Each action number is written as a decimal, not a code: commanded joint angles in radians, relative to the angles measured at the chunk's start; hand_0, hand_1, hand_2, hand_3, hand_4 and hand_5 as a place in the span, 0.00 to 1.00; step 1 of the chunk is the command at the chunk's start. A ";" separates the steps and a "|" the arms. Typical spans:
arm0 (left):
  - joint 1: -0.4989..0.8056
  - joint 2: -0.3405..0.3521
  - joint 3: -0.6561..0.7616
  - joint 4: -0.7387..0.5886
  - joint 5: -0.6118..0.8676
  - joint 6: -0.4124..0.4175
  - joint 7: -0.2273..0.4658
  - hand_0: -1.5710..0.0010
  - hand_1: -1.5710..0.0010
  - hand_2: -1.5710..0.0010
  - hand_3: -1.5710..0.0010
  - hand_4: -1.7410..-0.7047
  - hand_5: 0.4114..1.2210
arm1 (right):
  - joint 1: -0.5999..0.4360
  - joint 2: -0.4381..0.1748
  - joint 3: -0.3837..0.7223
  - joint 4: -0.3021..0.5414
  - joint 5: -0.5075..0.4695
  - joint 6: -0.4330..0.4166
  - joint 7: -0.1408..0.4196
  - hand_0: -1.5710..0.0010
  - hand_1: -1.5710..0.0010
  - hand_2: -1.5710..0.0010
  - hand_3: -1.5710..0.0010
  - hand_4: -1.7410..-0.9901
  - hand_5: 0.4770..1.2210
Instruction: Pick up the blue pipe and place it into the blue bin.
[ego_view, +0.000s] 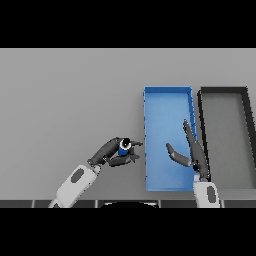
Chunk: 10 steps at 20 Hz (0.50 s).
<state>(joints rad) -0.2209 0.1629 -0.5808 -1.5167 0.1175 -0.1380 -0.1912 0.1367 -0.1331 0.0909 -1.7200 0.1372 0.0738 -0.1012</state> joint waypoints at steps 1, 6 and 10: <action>0.002 0.004 -0.005 -0.028 0.005 -0.002 0.018 0.02 0.02 0.02 0.08 0.02 0.99 | -0.003 -0.005 0.000 0.002 0.004 0.000 -0.005 1.00 1.00 1.00 1.00 0.69 0.21; -0.046 0.004 -0.013 -0.090 0.025 -0.020 0.132 0.01 0.01 0.01 0.08 0.01 1.00 | 0.009 -0.010 -0.003 0.004 -0.003 0.011 -0.037 1.00 1.00 1.00 1.00 0.71 0.22; -0.066 -0.001 -0.010 -0.079 0.026 -0.028 0.151 0.00 0.00 0.00 0.08 0.01 1.00 | 0.009 -0.003 -0.008 0.008 -0.016 0.013 -0.009 1.00 1.00 1.00 1.00 0.74 0.20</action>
<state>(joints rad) -0.2867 0.1624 -0.5904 -1.5956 0.1448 -0.1683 -0.0402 0.1462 -0.1362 0.0832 -1.7117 0.1208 0.0868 -0.1100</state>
